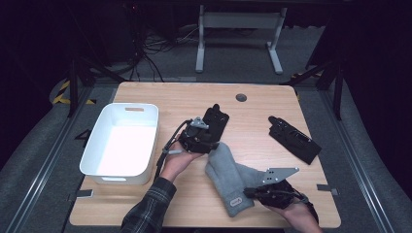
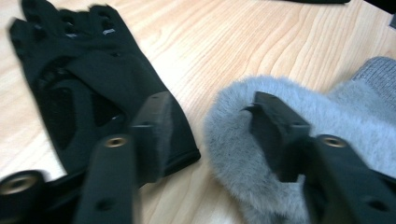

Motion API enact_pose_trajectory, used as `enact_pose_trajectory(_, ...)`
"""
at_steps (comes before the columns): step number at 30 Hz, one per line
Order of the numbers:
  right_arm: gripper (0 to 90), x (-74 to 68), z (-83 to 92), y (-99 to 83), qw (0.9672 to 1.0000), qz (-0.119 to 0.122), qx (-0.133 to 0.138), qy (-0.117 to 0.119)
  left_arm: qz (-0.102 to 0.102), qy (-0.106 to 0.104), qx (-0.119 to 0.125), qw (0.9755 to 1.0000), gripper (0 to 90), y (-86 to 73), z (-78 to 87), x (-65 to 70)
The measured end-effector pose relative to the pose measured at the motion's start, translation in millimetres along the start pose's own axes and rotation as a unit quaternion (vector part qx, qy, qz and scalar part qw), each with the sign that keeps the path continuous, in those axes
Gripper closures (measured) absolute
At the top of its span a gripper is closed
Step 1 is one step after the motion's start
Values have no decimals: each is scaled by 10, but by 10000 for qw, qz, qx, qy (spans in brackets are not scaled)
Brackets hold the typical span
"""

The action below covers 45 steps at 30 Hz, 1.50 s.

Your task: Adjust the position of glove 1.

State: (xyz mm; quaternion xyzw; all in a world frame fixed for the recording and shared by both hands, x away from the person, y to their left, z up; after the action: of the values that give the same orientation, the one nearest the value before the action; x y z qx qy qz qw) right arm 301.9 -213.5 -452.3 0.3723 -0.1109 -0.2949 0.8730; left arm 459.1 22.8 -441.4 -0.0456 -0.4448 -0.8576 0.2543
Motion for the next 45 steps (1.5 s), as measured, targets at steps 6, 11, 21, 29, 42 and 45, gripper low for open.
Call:
enact_pose_trajectory(6,879,1,-5,-1,10000,41,-9,-38,51,-513,-324,9981,371,-59,-168,-4)
enact_pose_trajectory(11,879,4,-9,0,9999,67,-7,-79,-76,-604,-495,9969,601,-76,-198,27)
enact_pose_trajectory(21,884,10,47,11,9998,-22,36,171,-47,-484,-503,9975,875,-30,21,156)
enact_pose_trajectory(29,886,10,243,136,9993,64,323,175,-145,-337,-411,9985,877,41,413,367)
enact_pose_trajectory(42,891,557,630,247,9962,-222,646,-549,-184,-704,-529,9959,877,-85,430,656)
enact_pose_trajectory(45,892,660,641,249,9963,-307,588,-540,-126,-785,-629,9948,877,-136,398,698)
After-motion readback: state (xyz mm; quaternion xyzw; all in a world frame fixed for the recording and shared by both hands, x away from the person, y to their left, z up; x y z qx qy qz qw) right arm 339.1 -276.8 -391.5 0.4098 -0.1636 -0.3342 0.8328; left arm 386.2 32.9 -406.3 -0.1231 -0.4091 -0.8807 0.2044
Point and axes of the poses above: each handheld gripper's, and its own axes: z roughly backward along the jaws, y roughly out of its top, x roughly to its right, the point moved 3 cm from there along -z, roughly forward along the jaws, and after that the axes turned 9 degrees about -y, right-handed, at the moved point
